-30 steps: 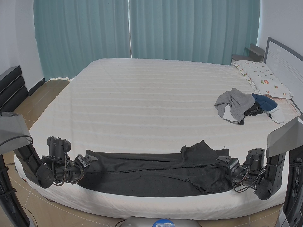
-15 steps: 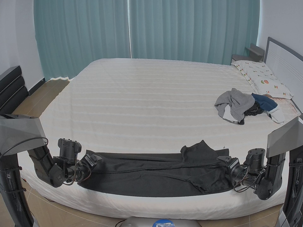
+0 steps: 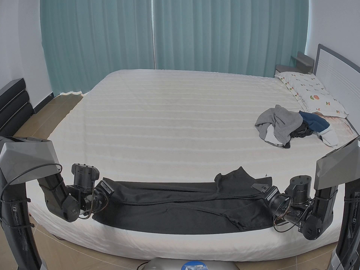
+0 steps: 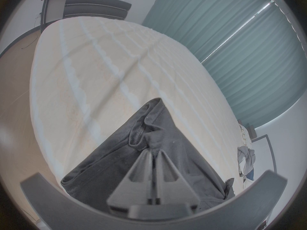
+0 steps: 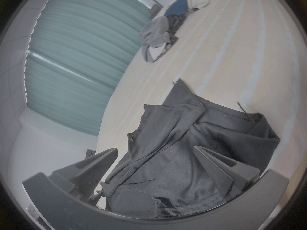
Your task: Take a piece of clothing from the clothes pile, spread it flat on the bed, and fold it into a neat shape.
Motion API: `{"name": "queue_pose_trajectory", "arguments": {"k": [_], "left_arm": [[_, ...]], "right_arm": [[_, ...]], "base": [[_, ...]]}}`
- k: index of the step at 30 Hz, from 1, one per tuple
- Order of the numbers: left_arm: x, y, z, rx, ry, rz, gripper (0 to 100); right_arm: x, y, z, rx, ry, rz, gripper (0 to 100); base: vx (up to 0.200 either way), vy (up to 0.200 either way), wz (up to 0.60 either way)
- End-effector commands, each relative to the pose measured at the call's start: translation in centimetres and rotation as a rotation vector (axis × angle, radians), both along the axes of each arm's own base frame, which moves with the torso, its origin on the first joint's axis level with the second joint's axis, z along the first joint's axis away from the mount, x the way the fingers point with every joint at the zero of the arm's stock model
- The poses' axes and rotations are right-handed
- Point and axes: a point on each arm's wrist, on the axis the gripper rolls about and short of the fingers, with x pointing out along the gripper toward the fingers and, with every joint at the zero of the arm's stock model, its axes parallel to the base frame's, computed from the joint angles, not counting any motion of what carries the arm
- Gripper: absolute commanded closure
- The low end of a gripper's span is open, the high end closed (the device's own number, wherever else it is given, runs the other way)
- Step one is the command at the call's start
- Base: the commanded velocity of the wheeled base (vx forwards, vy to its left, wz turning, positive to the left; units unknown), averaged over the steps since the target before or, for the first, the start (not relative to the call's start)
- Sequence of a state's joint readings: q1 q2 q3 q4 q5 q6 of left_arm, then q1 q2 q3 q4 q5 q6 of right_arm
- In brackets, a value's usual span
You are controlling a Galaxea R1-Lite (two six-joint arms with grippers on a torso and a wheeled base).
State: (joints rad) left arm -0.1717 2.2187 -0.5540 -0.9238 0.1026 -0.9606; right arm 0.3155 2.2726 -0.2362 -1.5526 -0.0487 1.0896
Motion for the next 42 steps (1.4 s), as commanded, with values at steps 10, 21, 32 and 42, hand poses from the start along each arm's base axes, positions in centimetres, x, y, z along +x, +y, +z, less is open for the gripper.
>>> {"name": "queue_pose_trajectory", "arguments": {"k": [10,21,32,42], "left_arm": [[0.2,0.1,2.6,-0.032,-0.109,0.03,100],[0.4,0.2,2.9,-0.046,-0.15,0.038,100],[0.3,0.2,2.9,-0.054,-0.15,0.043,100],[0.3,0.2,2.9,-0.055,-0.15,0.044,100]], "right_arm": [[2.9,2.5,0.2,-0.049,-0.01,0.077,0],[4.9,4.3,-0.9,-0.074,0.05,0.096,0],[6.2,4.5,-1.4,-0.083,0.086,0.085,0],[7.4,4.9,-2.2,-0.106,0.116,0.063,100]], "base": [[0.0,0.0,0.0],[0.0,0.0,0.0],[0.0,0.0,0.0],[0.0,0.0,0.0]]}}
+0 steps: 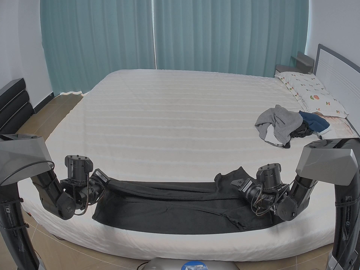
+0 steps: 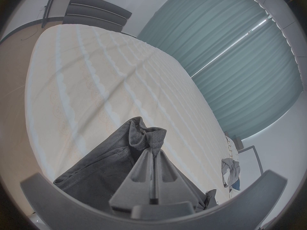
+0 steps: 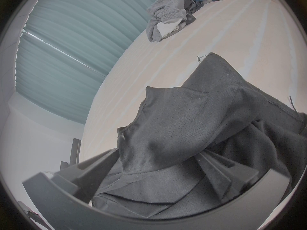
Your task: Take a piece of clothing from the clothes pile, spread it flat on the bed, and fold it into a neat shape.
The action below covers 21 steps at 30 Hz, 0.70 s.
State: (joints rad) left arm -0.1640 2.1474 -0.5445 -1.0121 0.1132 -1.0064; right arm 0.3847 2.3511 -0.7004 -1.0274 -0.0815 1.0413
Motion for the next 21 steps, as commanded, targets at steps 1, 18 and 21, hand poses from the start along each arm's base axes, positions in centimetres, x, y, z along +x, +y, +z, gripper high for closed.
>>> {"name": "queue_pose_trajectory", "arguments": {"k": [1,18,21], "left_arm": [[0.0,0.0,0.0,0.0,-0.002,0.0,100],[3.4,0.5,2.8,-0.014,-0.144,0.018,100],[5.3,0.7,3.9,-0.007,-0.211,0.024,100]], "right_arm": [[0.4,0.1,-0.4,-0.006,0.007,-0.007,100],[2.4,-2.2,2.1,0.016,-0.082,-0.086,100],[3.1,-2.1,2.7,0.03,-0.121,-0.089,100]], "base": [[0.0,0.0,0.0],[0.0,0.0,0.0],[0.0,0.0,0.0]]}}
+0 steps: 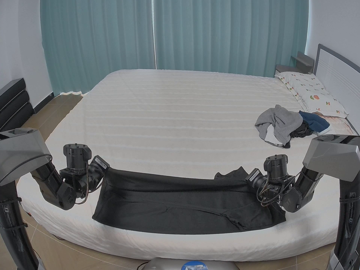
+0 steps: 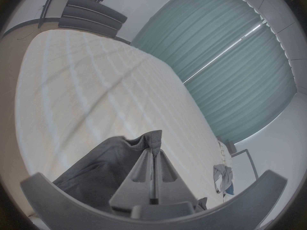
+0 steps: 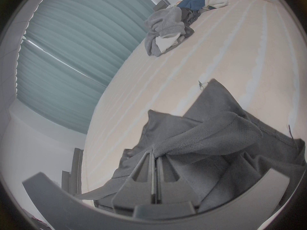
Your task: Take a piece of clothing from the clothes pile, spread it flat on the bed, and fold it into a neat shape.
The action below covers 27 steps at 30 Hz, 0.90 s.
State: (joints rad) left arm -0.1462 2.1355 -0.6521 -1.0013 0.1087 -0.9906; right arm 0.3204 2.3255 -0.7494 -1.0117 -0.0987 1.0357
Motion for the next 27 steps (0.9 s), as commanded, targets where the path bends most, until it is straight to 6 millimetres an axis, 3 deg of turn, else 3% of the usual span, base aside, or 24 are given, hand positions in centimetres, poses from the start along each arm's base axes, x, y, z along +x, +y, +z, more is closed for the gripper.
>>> {"name": "queue_pose_trajectory", "arguments": {"k": [1,6,11,18,22,27], "left_arm": [[4.2,0.4,2.2,0.012,-0.127,0.012,100],[6.3,0.2,2.1,0.018,-0.168,0.018,100],[6.2,0.6,1.4,0.017,-0.147,0.029,100],[5.5,1.5,-0.3,0.027,-0.084,0.045,100],[4.0,1.8,-1.6,0.034,-0.037,0.036,100],[2.7,1.9,-2.8,0.116,0.023,-0.006,100]], "right_arm": [[2.2,0.1,2.0,0.035,-0.111,-0.014,100],[3.8,0.9,3.7,0.033,-0.224,0.0,100],[3.7,1.0,3.4,-0.044,-0.298,0.04,100],[2.2,0.5,2.0,-0.124,-0.32,0.078,100],[0.5,-0.2,-0.1,-0.177,-0.236,0.101,100],[-1.1,-0.5,-0.6,-0.2,-0.202,0.125,100]], "base": [[0.0,0.0,0.0],[0.0,0.0,0.0],[0.0,0.0,0.0],[0.0,0.0,0.0],[0.0,0.0,0.0],[0.0,0.0,0.0]]}}
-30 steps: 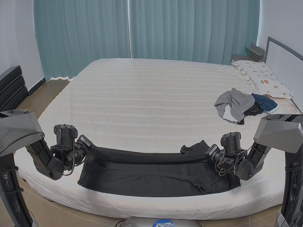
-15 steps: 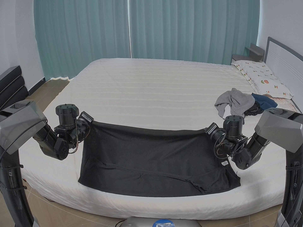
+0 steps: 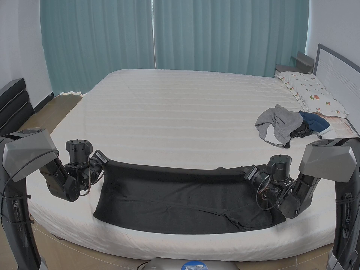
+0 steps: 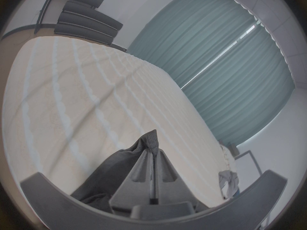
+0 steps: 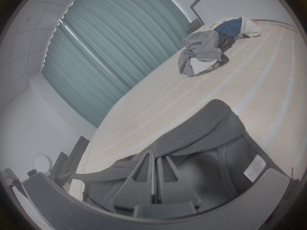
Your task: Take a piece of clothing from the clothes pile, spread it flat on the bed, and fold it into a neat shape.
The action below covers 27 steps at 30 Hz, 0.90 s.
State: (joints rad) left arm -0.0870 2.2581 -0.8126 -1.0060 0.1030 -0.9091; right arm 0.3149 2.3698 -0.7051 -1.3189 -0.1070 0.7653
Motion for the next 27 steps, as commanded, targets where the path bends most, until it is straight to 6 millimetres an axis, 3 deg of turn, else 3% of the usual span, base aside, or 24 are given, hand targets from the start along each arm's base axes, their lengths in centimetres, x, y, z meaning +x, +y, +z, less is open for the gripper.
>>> {"name": "queue_pose_trajectory", "arguments": {"k": [1,3,10,27], "left_arm": [[-1.3,0.3,-1.4,0.051,0.066,-0.021,100],[-2.3,0.3,-2.5,0.115,0.109,-0.056,100],[-2.9,0.4,-5.3,0.18,0.169,-0.091,100],[-4.8,0.8,-5.9,0.204,0.232,-0.095,100]], "right_arm": [[-1.5,-0.4,-1.1,-0.031,0.054,0.011,100],[-2.8,-0.7,-2.0,-0.071,0.084,0.029,100],[-4.3,-0.8,-3.9,-0.082,0.129,0.053,100],[-4.8,-0.4,-4.6,-0.066,0.101,0.082,100]], "base": [[0.0,0.0,0.0],[0.0,0.0,0.0],[0.0,0.0,0.0],[0.0,0.0,0.0]]}}
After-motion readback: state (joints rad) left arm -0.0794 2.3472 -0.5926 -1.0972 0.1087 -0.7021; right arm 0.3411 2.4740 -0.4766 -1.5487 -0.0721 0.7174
